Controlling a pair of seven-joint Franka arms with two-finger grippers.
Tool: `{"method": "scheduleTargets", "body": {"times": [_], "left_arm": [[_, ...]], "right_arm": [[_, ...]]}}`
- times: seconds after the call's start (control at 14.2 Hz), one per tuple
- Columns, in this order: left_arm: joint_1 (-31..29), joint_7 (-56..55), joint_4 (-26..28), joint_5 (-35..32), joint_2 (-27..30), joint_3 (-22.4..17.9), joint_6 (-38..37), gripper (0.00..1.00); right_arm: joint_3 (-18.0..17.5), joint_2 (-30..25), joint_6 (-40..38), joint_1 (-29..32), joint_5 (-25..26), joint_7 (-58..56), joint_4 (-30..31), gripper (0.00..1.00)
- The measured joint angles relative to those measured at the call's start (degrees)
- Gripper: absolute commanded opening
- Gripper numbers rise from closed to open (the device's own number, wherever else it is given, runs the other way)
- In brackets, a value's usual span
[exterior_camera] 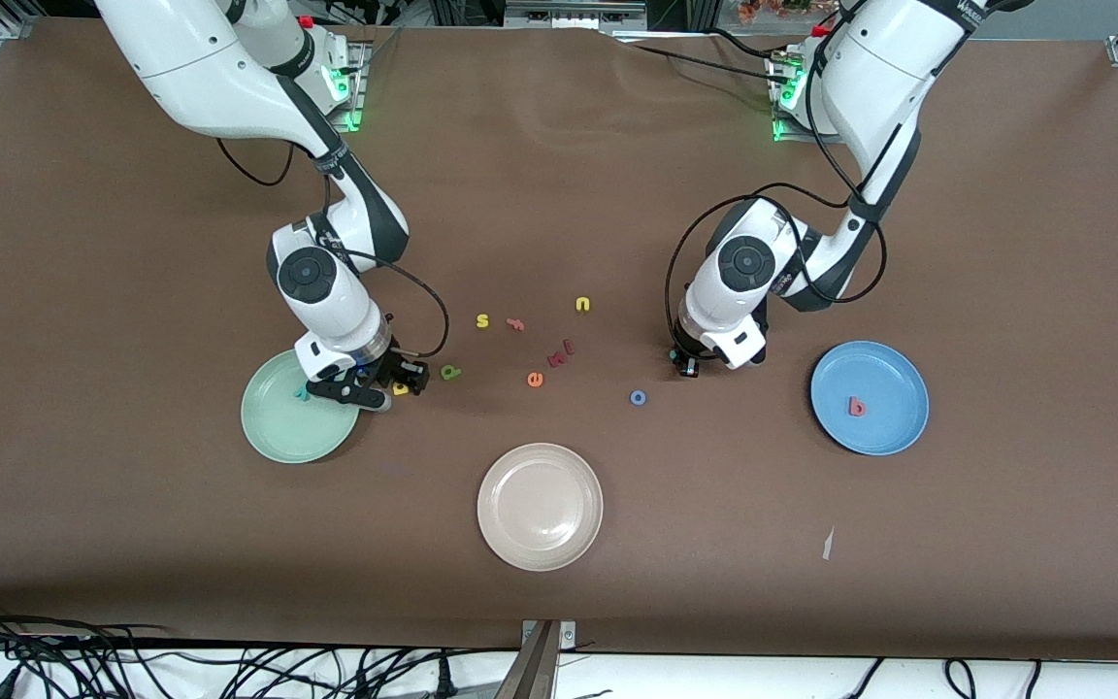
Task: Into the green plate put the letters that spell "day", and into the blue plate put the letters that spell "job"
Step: 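Grasp the teal J with the left gripper while the right grasps yellow a, then place the J on the blue plate while the right places the a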
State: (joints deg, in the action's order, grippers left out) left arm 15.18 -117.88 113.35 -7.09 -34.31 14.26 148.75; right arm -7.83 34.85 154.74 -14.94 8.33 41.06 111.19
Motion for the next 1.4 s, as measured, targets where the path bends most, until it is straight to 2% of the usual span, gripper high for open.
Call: {"method": "scheduleTargets", "body": {"times": [0.21,0.49,0.63,0.84,1.12,1.4], "left_arm": [[0.0,0.0,-0.3,-1.0,-0.1,-0.3,0.1,0.00],[-0.4,0.3,-2.0,-5.8,-0.3,-1.4,-0.8,0.00],[-0.9,4.6,-3.7,-6.6,-0.3,-1.5,-3.9,0.00],[-2.2,18.7,-5.4,-6.6,-0.1,-1.5,-9.7,0.00],[-6.6,43.9,-6.6,-6.6,1.5,-1.6,-15.3,0.00],[-12.2,68.3,-6.7,-6.6,3.3,-1.7,-16.9,0.00]], "right_arm": [[0.4,0.7,1.6,0.0,0.0,0.0,0.6,0.59],[0.6,0.7,2.2,0.0,0.1,0.0,0.9,0.40],[0.6,0.7,2.3,0.0,0.1,0.0,0.9,0.36],[0.6,0.7,2.4,0.0,0.1,0.0,1.0,0.28],[0.6,0.0,2.2,-0.1,0.2,-0.4,0.8,0.27],[0.8,-6.2,-7.0,0.6,0.3,-3.3,0.3,0.27]]}}
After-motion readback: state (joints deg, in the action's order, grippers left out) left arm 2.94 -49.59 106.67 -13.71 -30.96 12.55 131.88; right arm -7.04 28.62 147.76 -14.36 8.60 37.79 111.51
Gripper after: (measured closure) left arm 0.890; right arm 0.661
